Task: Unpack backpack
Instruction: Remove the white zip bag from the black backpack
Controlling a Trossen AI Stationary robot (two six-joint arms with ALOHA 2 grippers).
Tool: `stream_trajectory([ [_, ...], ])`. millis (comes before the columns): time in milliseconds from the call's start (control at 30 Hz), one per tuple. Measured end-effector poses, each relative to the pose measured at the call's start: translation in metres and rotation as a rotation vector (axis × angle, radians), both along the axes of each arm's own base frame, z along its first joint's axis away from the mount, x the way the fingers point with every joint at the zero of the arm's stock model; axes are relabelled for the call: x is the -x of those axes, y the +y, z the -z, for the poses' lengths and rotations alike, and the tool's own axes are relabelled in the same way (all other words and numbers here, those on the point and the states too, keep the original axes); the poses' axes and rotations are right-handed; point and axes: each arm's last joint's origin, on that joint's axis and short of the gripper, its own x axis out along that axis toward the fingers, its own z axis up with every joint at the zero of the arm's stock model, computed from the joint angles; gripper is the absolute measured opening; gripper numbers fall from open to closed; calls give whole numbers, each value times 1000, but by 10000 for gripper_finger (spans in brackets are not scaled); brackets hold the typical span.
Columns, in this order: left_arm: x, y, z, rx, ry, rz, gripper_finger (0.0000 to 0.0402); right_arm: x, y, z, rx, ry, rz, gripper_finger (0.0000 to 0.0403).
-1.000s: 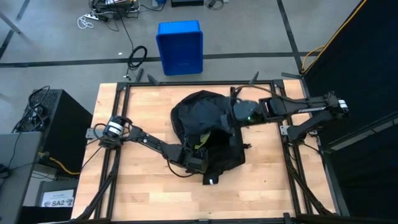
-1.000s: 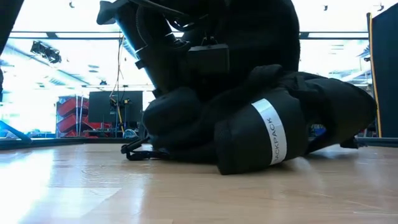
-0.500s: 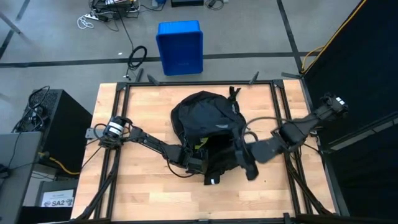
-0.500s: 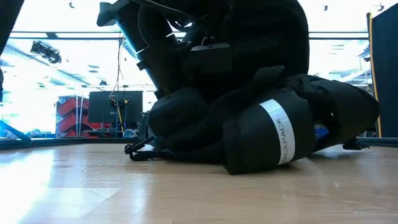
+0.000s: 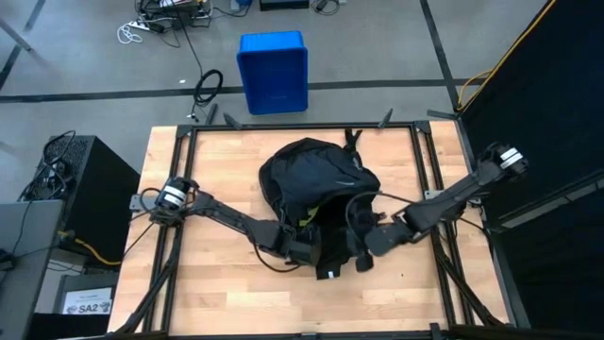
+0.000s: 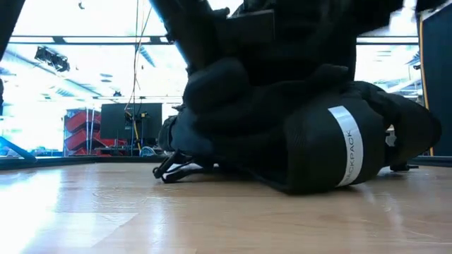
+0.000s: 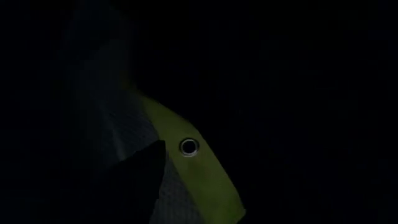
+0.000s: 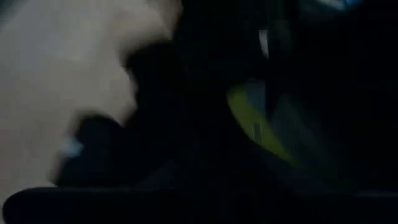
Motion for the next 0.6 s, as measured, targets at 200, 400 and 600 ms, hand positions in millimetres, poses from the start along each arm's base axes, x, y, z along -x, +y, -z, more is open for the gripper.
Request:
stream_trajectory([
  [200,2,1,-5,-72,19,-24,280,10,-24,40,-73,57,139,65],
  [400,-2,10,0,27,0,-81,280,15,-23,55,-151,17,101,61],
  [600,-9,12,20,91,51,-66,280,17,-22,59,-172,-6,85,62],
])
